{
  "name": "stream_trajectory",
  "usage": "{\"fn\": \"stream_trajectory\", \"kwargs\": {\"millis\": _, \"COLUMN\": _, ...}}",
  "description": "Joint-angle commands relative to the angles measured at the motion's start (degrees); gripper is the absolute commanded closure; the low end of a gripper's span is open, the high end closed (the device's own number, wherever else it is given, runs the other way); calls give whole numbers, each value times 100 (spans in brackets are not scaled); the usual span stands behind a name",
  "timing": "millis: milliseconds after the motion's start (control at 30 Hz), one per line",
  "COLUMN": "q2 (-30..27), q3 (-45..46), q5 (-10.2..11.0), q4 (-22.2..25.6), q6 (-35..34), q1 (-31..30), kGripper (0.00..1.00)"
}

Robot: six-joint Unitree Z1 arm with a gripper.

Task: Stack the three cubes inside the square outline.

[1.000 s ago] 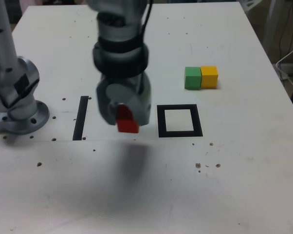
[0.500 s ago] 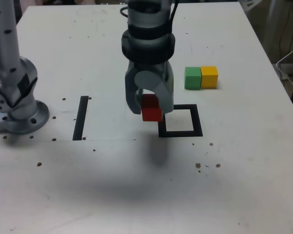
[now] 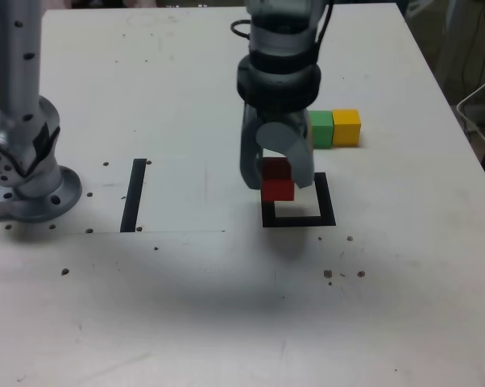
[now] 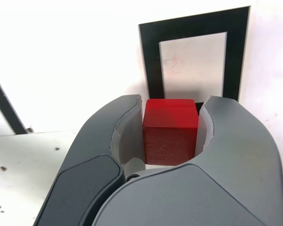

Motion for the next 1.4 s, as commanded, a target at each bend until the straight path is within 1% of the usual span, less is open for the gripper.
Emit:
{"fn": "stream_trajectory", "kwargs": {"millis": 0, "q2": 117, "q3": -39, "q5": 65, "q4": -50, "q6": 18, "q1": 64, "kGripper": 79}}
{"fn": "stream_trajectory", "kwargs": {"millis": 133, "q2": 274, "q3": -42, "q5": 232, "q4": -115, "q6": 29, "q1": 176, "kGripper": 79}}
{"fn": "stream_trajectory", "kwargs": {"millis": 267, "q2": 343, "q3": -102, "q5": 281, "q4": -163, "q6": 29, "q1": 236, "kGripper": 79}}
{"fn": "stream_trajectory", "kwargs": {"millis": 467, "q2": 406, "q3": -152, "q5": 216, "q4": -216, "q6": 29, "q1": 256, "kGripper": 79}}
{"fn": "stream_trajectory", "kwargs": {"millis": 767, "q2": 464, "q3": -52, "q5": 3, "q4": -259, "q6": 39, "q1": 256, "kGripper": 79}}
{"fn": "stream_trajectory", "kwargs": {"millis": 1133, "q2": 494, "q3": -17, "q5": 19, "q4": -300, "q6": 93, "q1": 376, "kGripper": 78}}
{"fn": "stream_trajectory", "kwargs": {"millis": 1367, "q2": 507, "q3": -9, "q5": -46, "q4": -311, "q6": 103, "q1": 379, "kGripper": 78}}
